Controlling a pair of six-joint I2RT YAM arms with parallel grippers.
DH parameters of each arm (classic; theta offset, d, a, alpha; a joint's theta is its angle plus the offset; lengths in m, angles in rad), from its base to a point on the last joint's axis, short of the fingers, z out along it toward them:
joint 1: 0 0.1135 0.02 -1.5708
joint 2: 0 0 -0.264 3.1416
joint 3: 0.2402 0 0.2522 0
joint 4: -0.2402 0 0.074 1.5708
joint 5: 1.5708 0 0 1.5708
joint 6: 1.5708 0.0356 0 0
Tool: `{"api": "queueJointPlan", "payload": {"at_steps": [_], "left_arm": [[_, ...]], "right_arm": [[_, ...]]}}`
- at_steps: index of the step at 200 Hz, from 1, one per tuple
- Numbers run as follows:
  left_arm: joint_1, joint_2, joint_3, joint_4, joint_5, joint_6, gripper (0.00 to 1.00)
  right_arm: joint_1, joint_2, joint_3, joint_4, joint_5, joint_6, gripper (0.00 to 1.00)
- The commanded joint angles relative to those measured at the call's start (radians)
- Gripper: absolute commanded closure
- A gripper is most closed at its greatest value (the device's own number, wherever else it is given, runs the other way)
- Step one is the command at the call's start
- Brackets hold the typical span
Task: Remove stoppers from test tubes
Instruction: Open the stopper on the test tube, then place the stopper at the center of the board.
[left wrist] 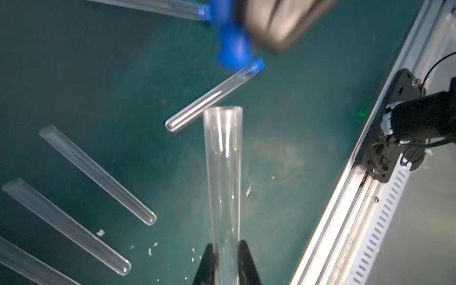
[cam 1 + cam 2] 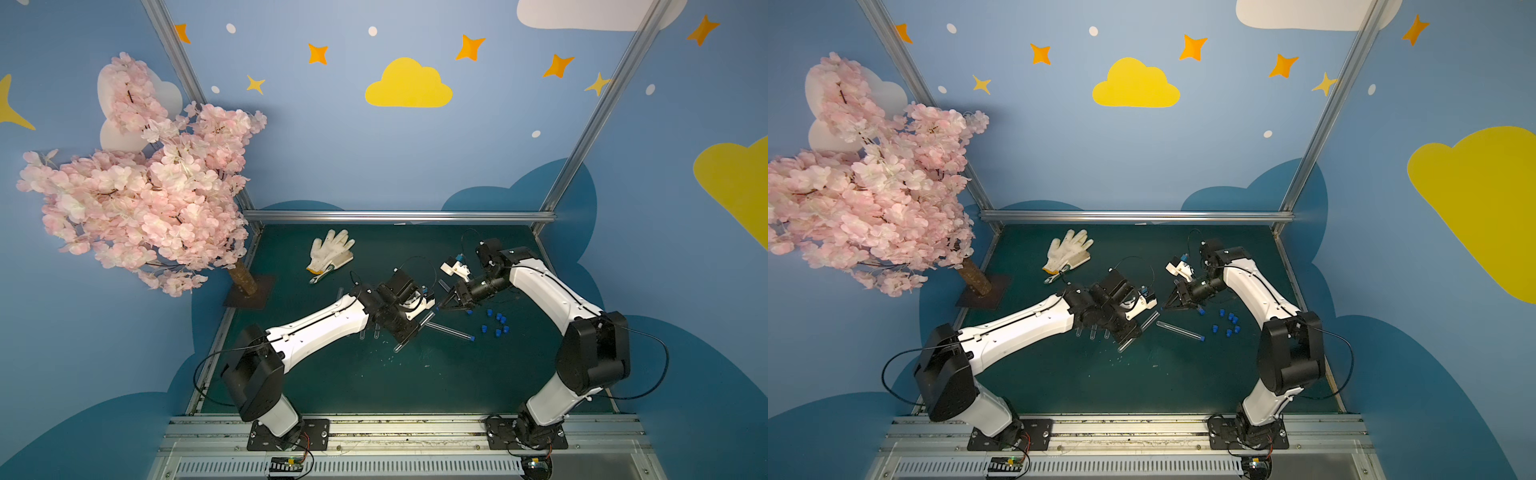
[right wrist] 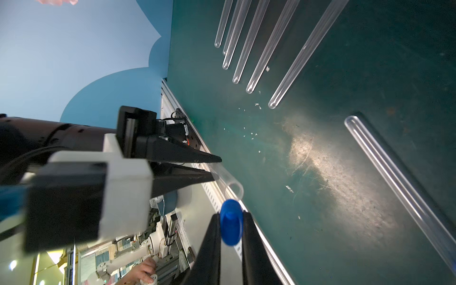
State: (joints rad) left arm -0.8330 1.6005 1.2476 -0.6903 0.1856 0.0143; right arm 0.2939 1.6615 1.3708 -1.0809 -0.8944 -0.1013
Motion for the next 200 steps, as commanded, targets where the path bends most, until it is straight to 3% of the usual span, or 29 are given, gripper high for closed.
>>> {"api": "queueJointPlan", "payload": {"at_steps": [1, 45, 126, 200], "left_arm": [[0.008, -0.013, -0.019, -0.087, -0.011, -0.008, 0.97], [0.011, -0.024, -0.029, -0.073, -0.017, -0.022, 0.97], [0.015, -0.037, -0.08, 0.062, -0.057, -0.149, 0.97], [-0.017, -0.002, -0.087, 0.169, -0.103, -0.188, 0.97]], "right_arm": [[-0.019, -0.028, -0.007, 0.0, 0.015, 0.009, 1.0], [-0.054, -0.025, -0.044, -0.004, 0.078, 0.036, 1.0], [-0.233, -0.025, -0.326, 0.127, 0.161, 0.164, 0.95], [-0.326, 0.007, -0.341, 0.141, 0.367, 0.212, 0.93]]}}
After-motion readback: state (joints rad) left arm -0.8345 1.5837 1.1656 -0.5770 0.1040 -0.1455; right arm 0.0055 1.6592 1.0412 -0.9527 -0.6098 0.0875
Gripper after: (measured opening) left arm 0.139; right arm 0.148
